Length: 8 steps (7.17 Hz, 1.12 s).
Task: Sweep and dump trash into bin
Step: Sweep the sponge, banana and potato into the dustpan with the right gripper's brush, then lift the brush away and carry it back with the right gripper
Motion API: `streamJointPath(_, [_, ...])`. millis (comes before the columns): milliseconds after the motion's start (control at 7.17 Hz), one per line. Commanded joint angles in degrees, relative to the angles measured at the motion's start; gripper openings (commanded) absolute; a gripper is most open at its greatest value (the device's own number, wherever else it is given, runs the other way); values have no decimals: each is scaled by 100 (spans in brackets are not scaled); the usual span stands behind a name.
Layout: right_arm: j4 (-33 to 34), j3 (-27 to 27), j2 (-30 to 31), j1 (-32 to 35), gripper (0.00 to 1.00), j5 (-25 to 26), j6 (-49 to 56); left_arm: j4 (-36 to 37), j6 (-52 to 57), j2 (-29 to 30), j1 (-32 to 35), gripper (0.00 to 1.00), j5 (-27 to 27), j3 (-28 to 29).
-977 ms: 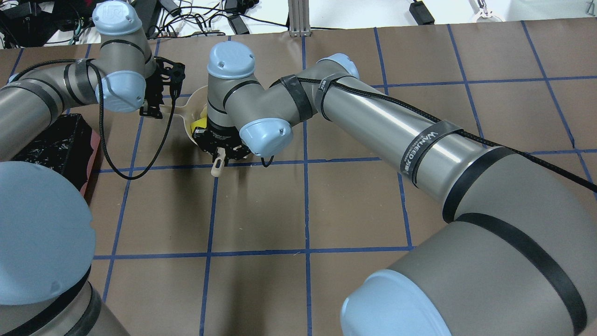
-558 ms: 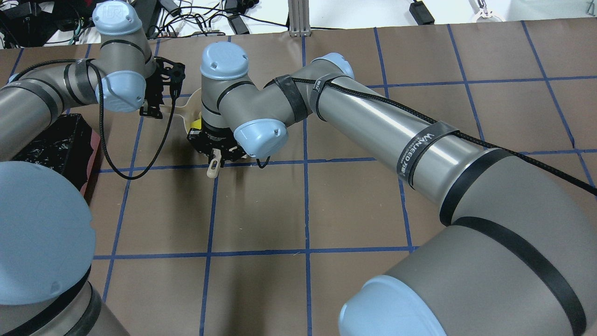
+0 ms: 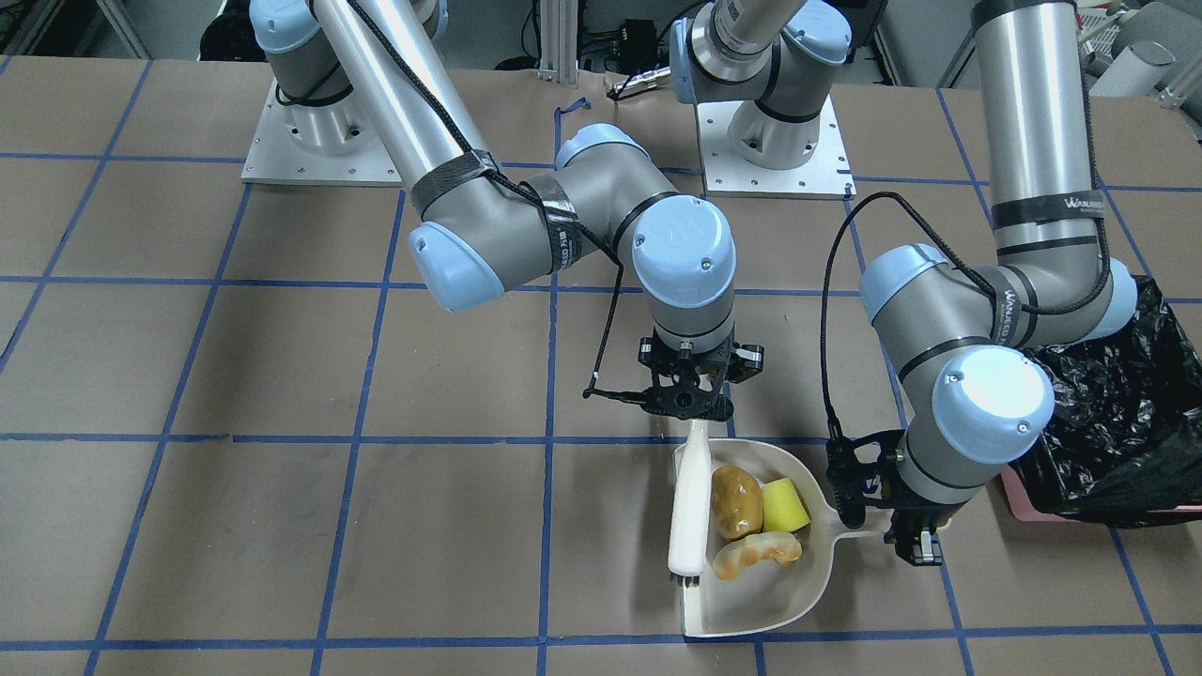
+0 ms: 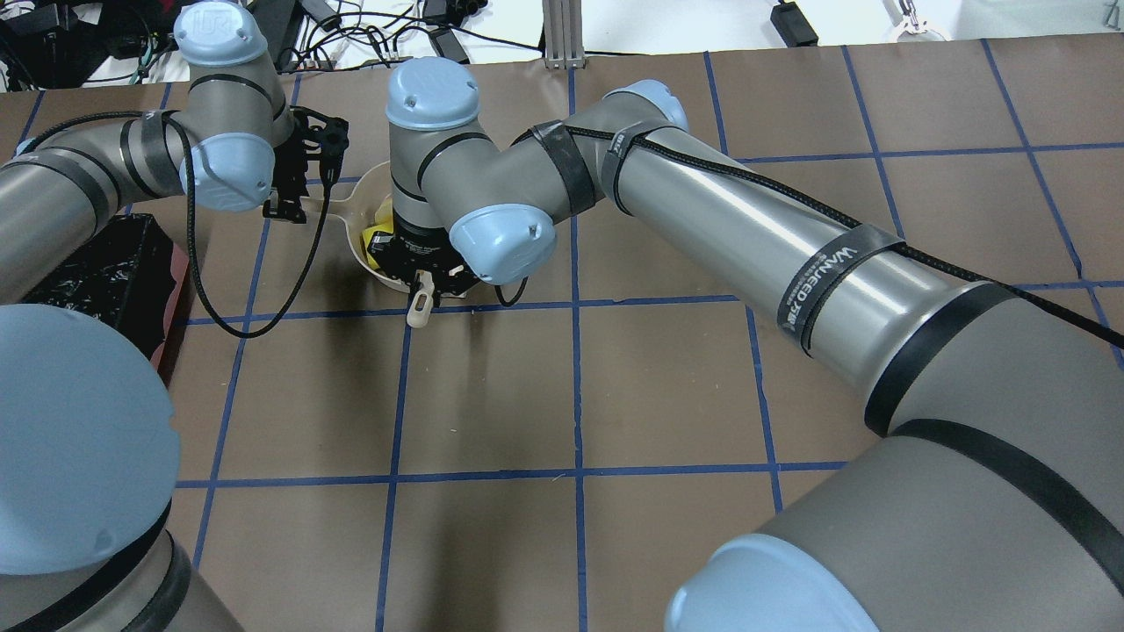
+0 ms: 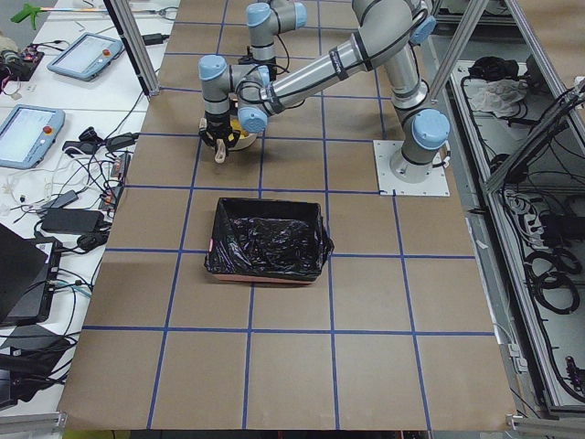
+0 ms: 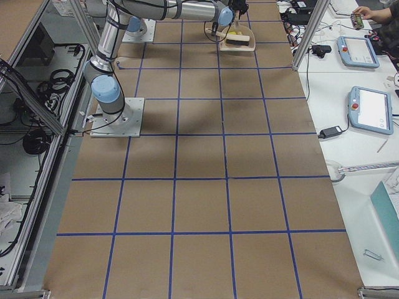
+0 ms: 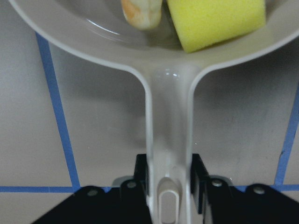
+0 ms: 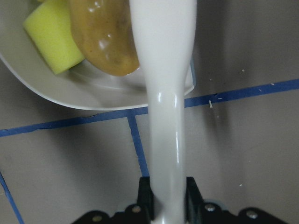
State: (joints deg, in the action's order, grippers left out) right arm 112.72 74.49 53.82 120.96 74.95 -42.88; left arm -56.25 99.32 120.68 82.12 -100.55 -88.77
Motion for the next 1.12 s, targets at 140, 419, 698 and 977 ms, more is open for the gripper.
streamJointPath(140, [-968, 30, 373, -360, 0, 494, 234, 0, 0, 0, -3, 5, 0, 0])
streamJointPath(419, [-1733, 161, 978, -1158, 0, 520, 1452, 0, 0, 0, -3, 4, 9, 0])
streamJointPath(698, [-1781, 852, 1480, -1845, 0, 1055, 2482, 0, 0, 9, -3, 4, 9, 0])
streamJointPath(977, [-1797, 1251, 1954, -2687, 0, 1188, 3361, 0, 0, 9, -3, 4, 9, 0])
